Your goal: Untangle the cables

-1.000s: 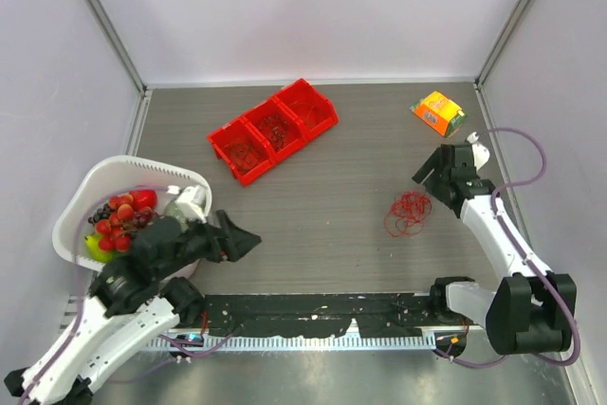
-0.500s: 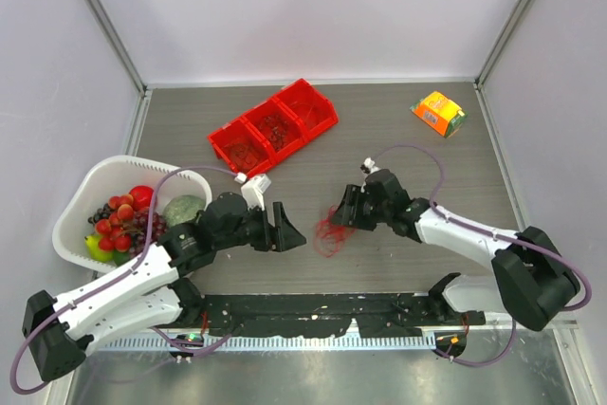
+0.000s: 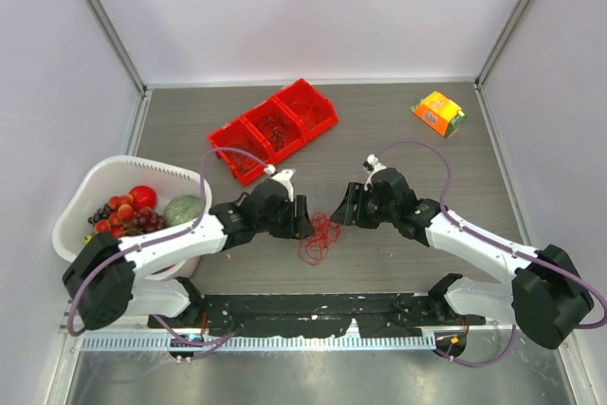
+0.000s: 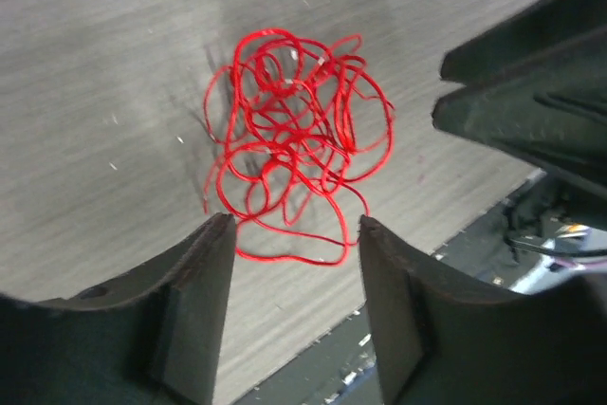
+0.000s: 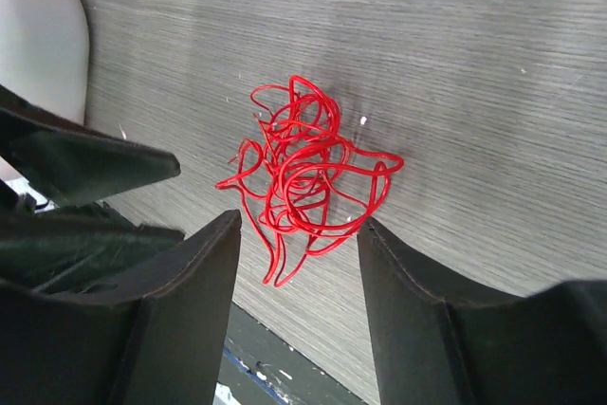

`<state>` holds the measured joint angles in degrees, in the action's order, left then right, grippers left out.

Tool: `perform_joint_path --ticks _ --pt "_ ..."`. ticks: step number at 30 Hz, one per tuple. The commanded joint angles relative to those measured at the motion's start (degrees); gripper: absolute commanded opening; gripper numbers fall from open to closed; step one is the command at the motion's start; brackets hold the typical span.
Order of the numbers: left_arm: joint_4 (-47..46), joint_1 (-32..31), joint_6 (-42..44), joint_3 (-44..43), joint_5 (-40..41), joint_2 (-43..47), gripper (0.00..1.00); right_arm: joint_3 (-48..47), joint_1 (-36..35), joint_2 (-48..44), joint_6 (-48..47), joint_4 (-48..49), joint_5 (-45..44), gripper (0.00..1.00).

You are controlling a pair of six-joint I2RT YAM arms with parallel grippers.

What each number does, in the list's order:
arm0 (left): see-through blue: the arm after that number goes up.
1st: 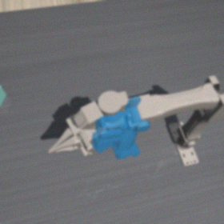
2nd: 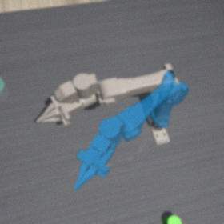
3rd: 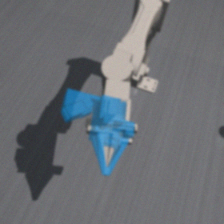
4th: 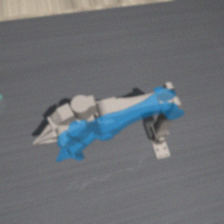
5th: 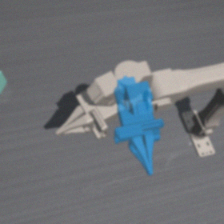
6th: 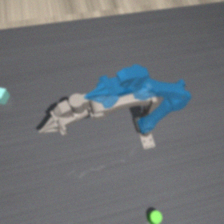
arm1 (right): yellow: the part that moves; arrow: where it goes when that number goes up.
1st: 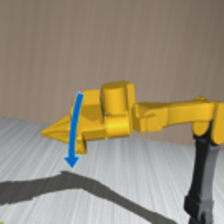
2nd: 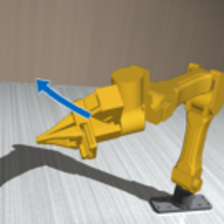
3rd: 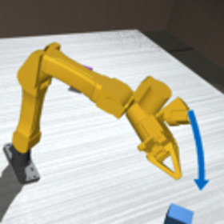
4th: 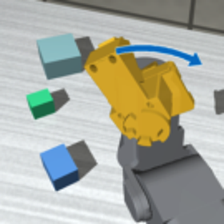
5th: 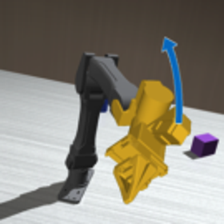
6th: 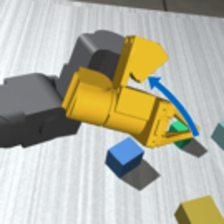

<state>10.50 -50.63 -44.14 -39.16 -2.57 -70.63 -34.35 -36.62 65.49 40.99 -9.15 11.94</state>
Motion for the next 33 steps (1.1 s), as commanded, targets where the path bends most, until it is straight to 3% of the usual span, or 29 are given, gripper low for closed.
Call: perform_joint_path --ticks 1,5,11,13,15,17,19,21,22,24,29,33 --pt "0.2 -0.3 6.4 -5.7 3.5 -6.1 0.54 0.0 0.1 0.4 -3.3 0.5 1.9 0.56" --pt "-0.2 -0.4 7.1 -7.2 0.8 -11.7 0.45 0.9 0.1 1.0 -3.1 2.2 2.5 0.56" --pt "-1.2 -0.5 7.1 -7.0 -1.6 -14.3 0.39 -0.1 -1.0 6.0 -3.2 6.7 3.8 0.58" --pt "-1.4 -0.8 7.0 -6.7 -2.4 -14.1 0.30 -1.8 -3.1 8.8 -4.3 6.2 2.2 0.60" --pt "-0.8 -0.9 7.0 -6.3 -2.4 -13.2 0.10 -3.6 -5.1 11.5 -5.2 5.3 0.3 0.60" --pt "0.0 -1.0 6.8 -5.7 -1.9 -11.1 0.04 -4.7 -7.0 13.7 -5.3 5.7 -1.7 0.58" --pt "0.0 -1.0 6.3 -4.4 -2.1 -8.0 0.00 -5.4 -8.5 15.6 -4.1 6.2 -5.2 0.54" --pt "0.5 -1.0 5.5 -4.0 -3.1 -4.1 0.00 -5.5 -9.0 17.6 -2.2 6.2 -9.7 0.47" --pt "1.6 -1.0 5.1 -4.2 -3.4 -2.2 0.00 -5.3 -9.0 17.9 -1.4 6.1 -11.6 0.38" --pt "4.5 -1.1 4.7 -5.0 -3.3 2.6 0.00 -4.8 -8.8 18.9 1.1 3.8 -19.2 0.33" --pt "17.5 -1.1 6.9 -11.3 3.9 21.3 0.00 -2.9 -5.0 18.2 3.4 -0.7 -29.2 0.34" --pt "22.3 -1.2 9.3 -17.8 9.0 33.6 0.00 -2.4 -1.8 14.8 1.3 -7.0 -35.8 0.37"
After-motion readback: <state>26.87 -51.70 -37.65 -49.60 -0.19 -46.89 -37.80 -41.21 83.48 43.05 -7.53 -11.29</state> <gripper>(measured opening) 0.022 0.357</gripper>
